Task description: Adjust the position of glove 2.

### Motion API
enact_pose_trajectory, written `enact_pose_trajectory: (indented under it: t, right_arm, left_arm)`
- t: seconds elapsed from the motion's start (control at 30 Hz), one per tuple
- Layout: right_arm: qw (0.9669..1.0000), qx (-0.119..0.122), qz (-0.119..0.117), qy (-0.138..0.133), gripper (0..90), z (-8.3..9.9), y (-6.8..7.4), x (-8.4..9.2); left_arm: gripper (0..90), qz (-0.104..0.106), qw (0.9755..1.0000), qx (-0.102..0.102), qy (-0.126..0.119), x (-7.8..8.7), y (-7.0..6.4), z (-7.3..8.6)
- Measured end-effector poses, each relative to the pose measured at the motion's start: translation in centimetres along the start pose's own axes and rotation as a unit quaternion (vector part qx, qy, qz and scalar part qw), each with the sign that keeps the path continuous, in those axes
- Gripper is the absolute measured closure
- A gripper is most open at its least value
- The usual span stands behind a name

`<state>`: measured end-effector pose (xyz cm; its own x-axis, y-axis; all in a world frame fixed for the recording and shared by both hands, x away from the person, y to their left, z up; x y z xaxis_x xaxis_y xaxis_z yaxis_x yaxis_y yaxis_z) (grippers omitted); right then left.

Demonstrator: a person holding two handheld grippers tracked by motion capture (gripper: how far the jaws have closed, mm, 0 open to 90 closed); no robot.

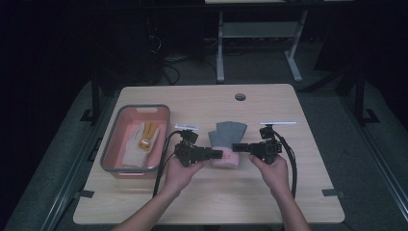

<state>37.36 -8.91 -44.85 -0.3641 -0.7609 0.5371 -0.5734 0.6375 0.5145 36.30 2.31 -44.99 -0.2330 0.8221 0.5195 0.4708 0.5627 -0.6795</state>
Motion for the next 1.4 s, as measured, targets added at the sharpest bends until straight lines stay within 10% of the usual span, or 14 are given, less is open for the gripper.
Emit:
enact_pose_trajectory:
  t: [1.4]
  right_arm:
    - [0.999, 0.027, -0.023, 0.027, 74.1, -3.2, 3.6, -3.9]
  left_arm:
    - [62.7, -0.017, 0.9991, 0.005, -0.038, 5.7, 1.7, -1.5]
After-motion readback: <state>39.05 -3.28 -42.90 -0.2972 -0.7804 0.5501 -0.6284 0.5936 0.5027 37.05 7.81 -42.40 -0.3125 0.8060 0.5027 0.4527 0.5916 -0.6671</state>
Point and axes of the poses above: each handheld gripper's, and its own axes: x roughly backward along the jaws, z roughly out of its underside, y roughly to its left, the point moved 10 cm from there along -x, roughly forward along the jaws, and after that the axes turned 12 degrees about x, right-handed, at the moved point
